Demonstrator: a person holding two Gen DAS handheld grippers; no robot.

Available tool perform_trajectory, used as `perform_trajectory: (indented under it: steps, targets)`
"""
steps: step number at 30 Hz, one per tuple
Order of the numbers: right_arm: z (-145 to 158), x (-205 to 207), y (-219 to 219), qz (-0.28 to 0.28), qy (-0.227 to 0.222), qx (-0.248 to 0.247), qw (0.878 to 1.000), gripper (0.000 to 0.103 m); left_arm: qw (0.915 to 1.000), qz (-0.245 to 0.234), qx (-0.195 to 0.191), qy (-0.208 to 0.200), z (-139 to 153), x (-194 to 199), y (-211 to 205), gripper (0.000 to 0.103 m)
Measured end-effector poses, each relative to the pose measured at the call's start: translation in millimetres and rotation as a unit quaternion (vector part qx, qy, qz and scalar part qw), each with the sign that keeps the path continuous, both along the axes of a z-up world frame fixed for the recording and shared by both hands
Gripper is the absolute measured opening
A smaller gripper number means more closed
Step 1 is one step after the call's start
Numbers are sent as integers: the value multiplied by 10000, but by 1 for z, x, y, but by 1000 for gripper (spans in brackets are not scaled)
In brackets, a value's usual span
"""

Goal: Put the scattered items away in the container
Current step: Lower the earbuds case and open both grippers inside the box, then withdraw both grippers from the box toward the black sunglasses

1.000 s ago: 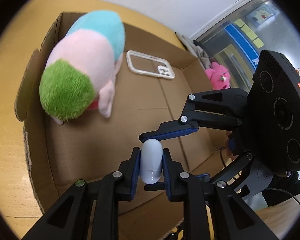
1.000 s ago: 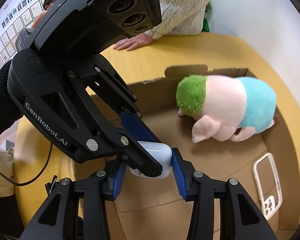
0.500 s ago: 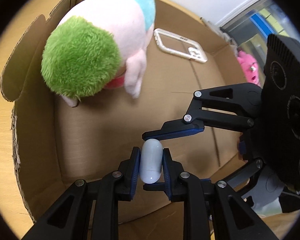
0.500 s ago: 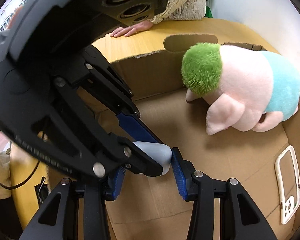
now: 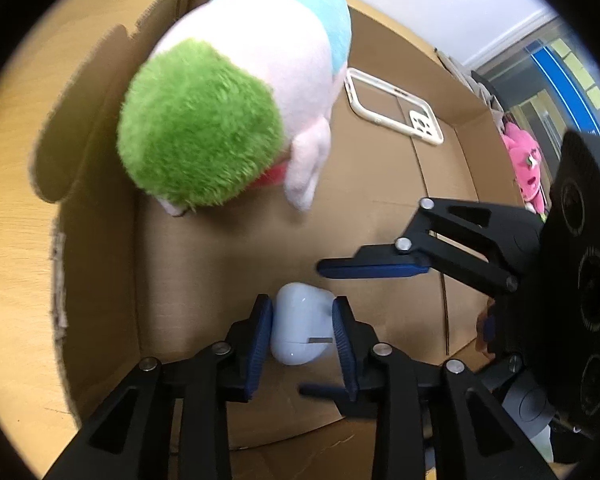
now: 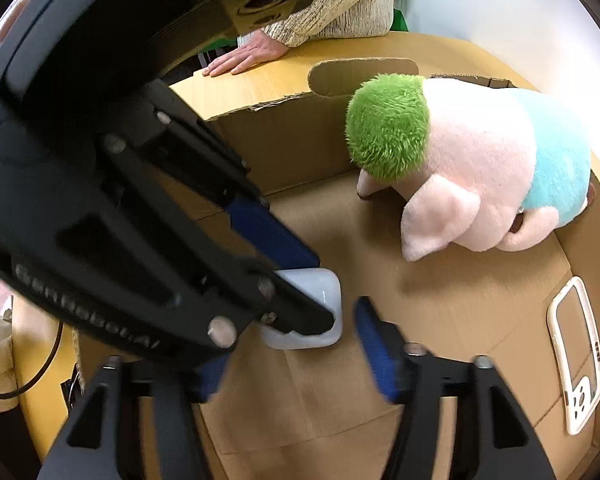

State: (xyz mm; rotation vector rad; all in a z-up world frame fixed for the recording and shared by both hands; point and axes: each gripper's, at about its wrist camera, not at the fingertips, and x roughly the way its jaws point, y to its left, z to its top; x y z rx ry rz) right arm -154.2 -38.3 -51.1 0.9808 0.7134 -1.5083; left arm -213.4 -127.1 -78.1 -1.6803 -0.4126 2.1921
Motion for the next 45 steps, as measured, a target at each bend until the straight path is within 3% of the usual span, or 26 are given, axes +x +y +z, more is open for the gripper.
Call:
perform_trajectory:
  steps: [2,6,12,18,20,22,28,33,42,45]
  targets:
    - [6,1,3,-86,26,-55,9999,68,9998,66,-90,162,10,3,-1,31]
    - [23,3,12,-266,166,-153,9994,79,9981,184,-289,516,33,11,-3,31]
    - [58,21,40,-603,488,-449,9960,88,9884,335,-733,1290,78,49,-5,40]
    - [100,60,78,-1465,668,-1006,9818,101,9698,455,-1014,2173,117,112,9,54]
    - [105,82,93,-1754,743,-1113,9754,103,9596,566,-1192,2487,124,134,13,69]
    - [111,101,102,-2047,802,-1163,9686,103,9521,663,-1253,2708,127,155,19,77]
    - [119,137,128,-2842,1269,-1199,9427,103,9500,757,-1176,2790,122,190,39,77]
    - [120,152,143,-3147,1270,-1252,9323,103,9491,723,-1159,2838,118,208,55,77]
    - [101,160,165,-3382,1021,-1244,9272,103,9565,666,-1172,2586,98,224,61,77]
    - [86,163,172,-3323,867,-1207,9314,103,9617,674,-1154,2394,82,230,55,77]
